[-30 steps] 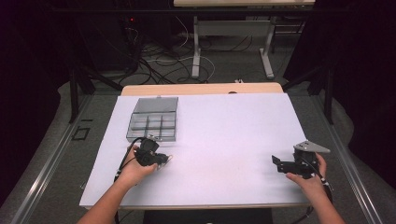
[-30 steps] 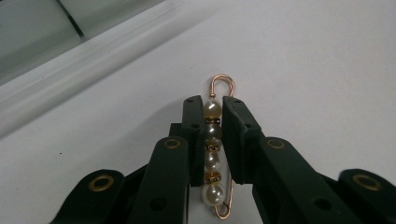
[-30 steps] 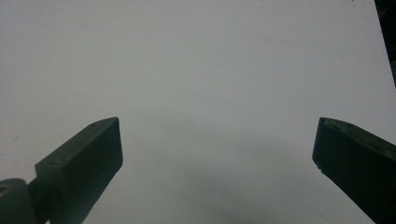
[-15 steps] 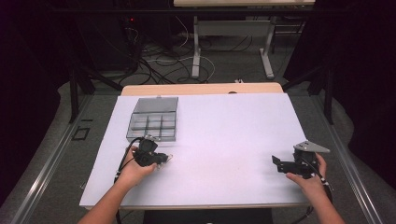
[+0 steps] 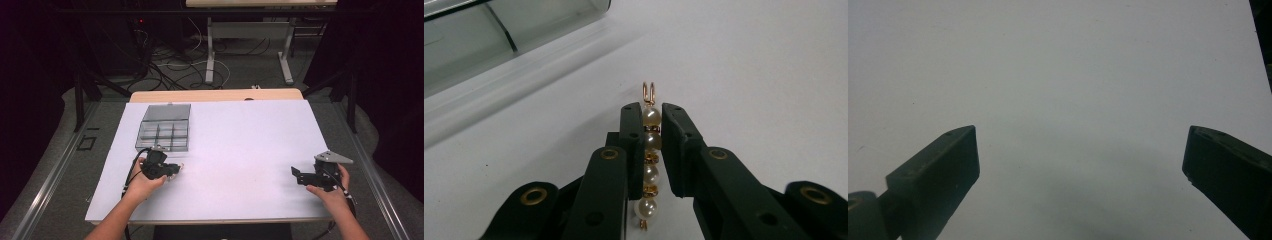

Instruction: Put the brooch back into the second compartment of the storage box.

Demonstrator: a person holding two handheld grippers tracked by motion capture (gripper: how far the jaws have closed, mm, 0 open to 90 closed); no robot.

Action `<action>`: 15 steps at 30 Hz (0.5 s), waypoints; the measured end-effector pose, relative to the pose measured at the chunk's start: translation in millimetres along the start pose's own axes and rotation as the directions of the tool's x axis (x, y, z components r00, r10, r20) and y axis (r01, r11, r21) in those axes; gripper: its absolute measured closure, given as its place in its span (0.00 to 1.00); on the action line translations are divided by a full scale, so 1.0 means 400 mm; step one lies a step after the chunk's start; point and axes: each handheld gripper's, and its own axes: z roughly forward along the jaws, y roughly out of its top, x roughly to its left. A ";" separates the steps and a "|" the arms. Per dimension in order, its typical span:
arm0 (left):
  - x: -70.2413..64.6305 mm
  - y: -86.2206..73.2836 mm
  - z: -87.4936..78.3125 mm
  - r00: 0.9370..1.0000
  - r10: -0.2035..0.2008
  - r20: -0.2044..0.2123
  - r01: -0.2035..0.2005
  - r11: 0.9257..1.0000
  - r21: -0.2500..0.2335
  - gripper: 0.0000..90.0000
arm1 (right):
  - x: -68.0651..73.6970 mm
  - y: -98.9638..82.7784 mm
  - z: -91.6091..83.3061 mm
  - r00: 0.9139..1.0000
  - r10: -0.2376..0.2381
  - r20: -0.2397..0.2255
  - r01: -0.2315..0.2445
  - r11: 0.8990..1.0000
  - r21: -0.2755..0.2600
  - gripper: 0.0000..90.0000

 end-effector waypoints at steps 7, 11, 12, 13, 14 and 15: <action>-0.006 0.003 -0.013 1.000 0.004 -0.004 -0.004 1.000 -0.029 0.89 | -0.001 0.000 -0.001 1.000 -0.002 -0.008 0.002 1.000 0.001 0.01; -0.009 0.004 -0.017 1.000 0.007 -0.009 -0.008 0.999 -0.041 0.89 | 0.000 0.001 -0.002 1.000 0.003 -0.006 -0.003 1.000 -0.001 0.01; -0.009 0.005 -0.018 1.000 0.020 -0.010 -0.021 0.998 -0.055 0.89 | 0.000 0.001 -0.001 1.000 0.004 -0.009 -0.004 1.000 -0.004 0.01; -0.011 0.006 -0.020 1.000 0.010 -0.010 -0.011 0.998 -0.055 0.89 | 0.001 0.001 -0.001 1.000 0.004 -0.009 -0.004 1.000 -0.004 0.01; -0.013 0.007 -0.021 1.000 0.010 -0.014 -0.011 0.998 -0.063 0.89 | 0.001 0.001 -0.001 1.000 0.004 -0.009 -0.004 1.000 -0.005 0.01; -0.012 0.008 -0.023 1.000 0.019 -0.013 -0.020 0.997 -0.070 0.89 | 0.001 0.001 -0.002 1.000 0.007 -0.010 -0.007 1.000 -0.005 0.01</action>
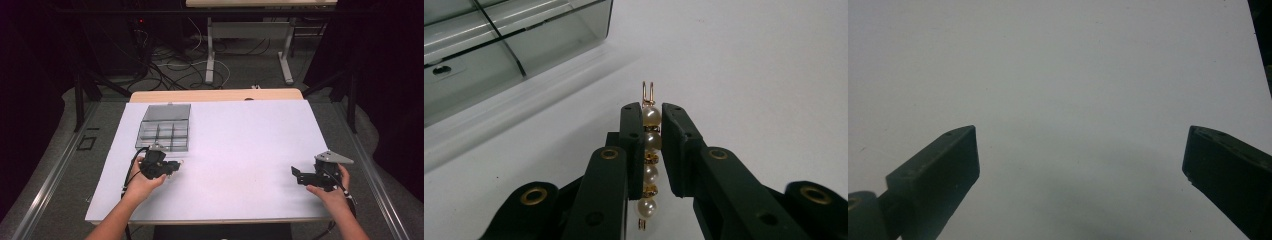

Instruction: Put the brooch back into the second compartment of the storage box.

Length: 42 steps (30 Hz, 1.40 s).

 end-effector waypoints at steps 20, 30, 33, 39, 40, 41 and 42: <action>-0.020 0.047 -0.052 0.999 0.027 -0.031 -0.029 0.998 -0.061 0.89 | 0.002 0.000 0.000 1.000 -0.004 0.006 0.004 1.000 -0.006 0.01; -0.017 0.084 -0.081 0.998 0.034 -0.058 -0.039 0.996 -0.081 0.89 | 0.001 0.001 -0.002 1.000 -0.009 0.004 0.009 1.000 -0.003 0.01; -0.013 0.095 -0.089 0.997 0.036 -0.065 -0.042 0.996 -0.083 0.89 | 0.001 0.001 -0.002 1.000 -0.005 0.005 0.005 1.000 -0.002 0.01; -0.005 0.113 -0.101 0.997 0.032 -0.076 -0.039 0.994 -0.098 0.89 | 0.000 0.001 -0.003 1.000 -0.004 0.001 0.004 1.000 -0.006 0.01; -0.005 0.113 -0.101 0.997 0.032 -0.076 -0.039 0.994 -0.098 0.89 | -0.001 0.001 -0.003 1.000 -0.003 0.002 0.004 1.000 -0.005 0.01; -0.003 0.119 -0.105 0.996 0.034 -0.082 -0.043 0.994 -0.105 0.89 | -0.001 0.001 -0.002 1.000 -0.005 0.004 0.005 1.000 -0.006 0.01; -0.002 0.122 -0.107 0.996 0.030 -0.082 -0.039 0.993 -0.107 0.89 | -0.001 0.001 -0.004 1.000 -0.004 0.008 0.004 1.000 -0.005 0.01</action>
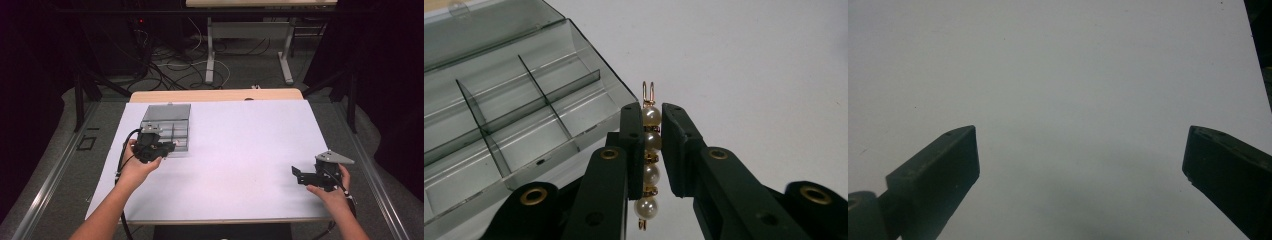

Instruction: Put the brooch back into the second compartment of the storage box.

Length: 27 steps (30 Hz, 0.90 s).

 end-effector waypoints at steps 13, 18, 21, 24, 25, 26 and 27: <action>0.025 0.041 -0.019 1.000 -0.015 -0.025 0.014 0.999 -0.040 0.89 | 0.000 0.000 -0.001 1.000 0.003 0.003 -0.003 1.000 -0.007 0.01; 0.035 0.049 -0.018 0.999 -0.022 -0.036 0.020 0.999 -0.048 0.89 | 0.000 -0.001 -0.001 1.000 0.004 0.003 -0.004 1.000 -0.006 0.01; 0.044 0.056 -0.019 0.999 -0.022 -0.040 0.020 0.998 -0.055 0.89 | 0.000 -0.001 -0.001 1.000 0.003 0.002 -0.003 1.000 -0.007 0.01; 0.051 0.066 -0.020 0.999 -0.025 -0.046 0.022 0.998 -0.061 0.89 | 0.000 -0.001 -0.001 1.000 0.003 0.005 -0.003 1.000 -0.006 0.01; 0.053 0.068 -0.021 0.998 -0.027 -0.057 0.024 0.998 -0.060 0.89 | -0.001 -0.001 -0.001 1.000 0.003 0.004 -0.003 1.000 -0.006 0.01; 0.055 0.070 -0.020 0.998 -0.028 -0.052 0.025 0.998 -0.065 0.89 | 0.000 -0.001 -0.001 1.000 0.004 0.003 -0.004 1.000 -0.006 0.01; 0.058 0.074 -0.019 0.998 -0.035 -0.056 0.031 0.997 -0.069 0.89 | 0.000 -0.001 -0.001 1.000 0.005 0.003 -0.005 1.000 -0.006 0.01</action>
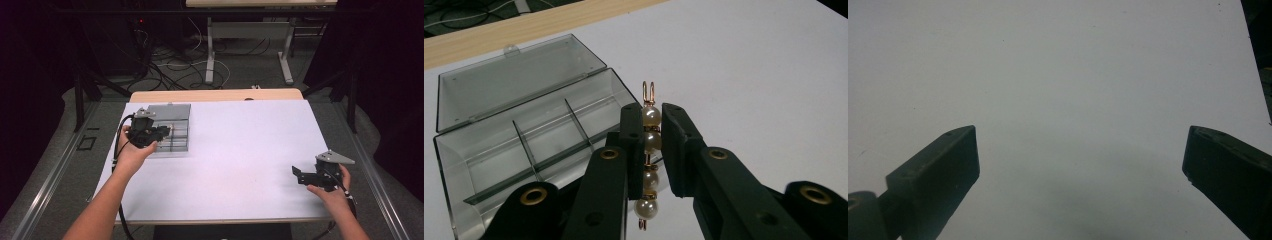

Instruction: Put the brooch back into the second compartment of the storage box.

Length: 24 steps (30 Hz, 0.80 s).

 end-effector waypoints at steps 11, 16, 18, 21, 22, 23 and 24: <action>0.017 0.016 0.015 1.000 -0.005 -0.025 0.005 1.000 -0.004 0.89 | 0.000 0.000 0.000 1.000 0.000 0.001 0.000 1.000 0.000 0.01; 0.027 0.021 0.031 0.999 -0.007 -0.040 0.007 1.000 -0.002 0.89 | 0.001 0.000 0.002 1.000 0.004 0.001 -0.004 1.000 -0.001 0.01; 0.030 0.022 0.034 0.999 -0.002 -0.041 0.002 1.000 -0.003 0.89 | 0.001 0.000 0.002 1.000 0.004 0.002 -0.004 1.000 -0.002 0.01; 0.034 0.023 0.042 0.999 0.001 -0.054 -0.001 1.000 -0.008 0.89 | 0.001 -0.001 0.002 1.000 0.006 -0.001 -0.006 1.000 -0.001 0.01; 0.036 0.024 0.044 0.998 0.001 -0.062 -0.002 1.000 -0.008 0.89 | 0.001 -0.001 0.002 1.000 0.007 0.000 -0.007 1.000 0.001 0.01; 0.040 0.025 0.044 0.998 0.014 -0.069 -0.015 1.000 -0.003 0.89 | -0.001 -0.001 0.002 1.000 0.007 -0.006 -0.007 1.000 0.006 0.01; 0.041 0.026 0.046 0.998 0.009 -0.068 -0.009 1.000 -0.003 0.89 | -0.001 -0.001 0.002 1.000 0.008 -0.006 -0.008 1.000 0.006 0.01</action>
